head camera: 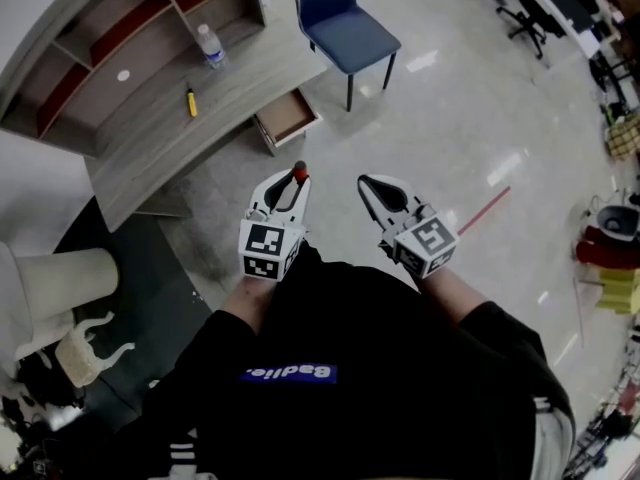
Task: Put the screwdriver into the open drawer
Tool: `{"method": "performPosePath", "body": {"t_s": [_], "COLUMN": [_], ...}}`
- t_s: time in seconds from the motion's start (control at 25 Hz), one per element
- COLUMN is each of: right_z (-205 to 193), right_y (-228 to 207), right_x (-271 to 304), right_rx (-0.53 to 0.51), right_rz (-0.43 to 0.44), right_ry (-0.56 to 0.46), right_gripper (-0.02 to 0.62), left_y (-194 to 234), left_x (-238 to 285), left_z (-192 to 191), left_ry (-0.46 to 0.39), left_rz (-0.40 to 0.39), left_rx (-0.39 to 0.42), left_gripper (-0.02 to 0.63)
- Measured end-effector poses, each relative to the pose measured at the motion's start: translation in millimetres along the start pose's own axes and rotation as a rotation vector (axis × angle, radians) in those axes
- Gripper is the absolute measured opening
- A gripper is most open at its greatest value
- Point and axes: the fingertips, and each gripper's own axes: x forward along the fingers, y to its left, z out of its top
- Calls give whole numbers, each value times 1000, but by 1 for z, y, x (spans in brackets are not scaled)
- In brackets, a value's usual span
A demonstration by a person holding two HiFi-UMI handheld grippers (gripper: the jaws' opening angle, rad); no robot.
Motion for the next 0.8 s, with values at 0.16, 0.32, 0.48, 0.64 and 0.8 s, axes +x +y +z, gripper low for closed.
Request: {"method": "performPosePath", "body": {"t_s": [0.16,0.32,0.48,0.64,0.8], "right_z": [13,24,31,37,39], "right_y": [-19,-34,-43,-49,-61], "right_x": [41,80,111,131,142], "right_rx": [6,18,20,18,17], "right_rz": [-46,-96,-126,-135,-132], "right_ry": [15,36,36,36,42], "right_gripper": [28,28,28,28,28], "left_y": [40,75,102,120,130], "left_x": [29,56,74,89,105], "left_z": [4,6,4,-2,-6], "left_ry": [39,73,93,119,139], "left_rz": [-41,-95,-131,-141,-136], "left_rx": [17,16,23,33,27], "left_gripper": [92,92,92,92,92]}}
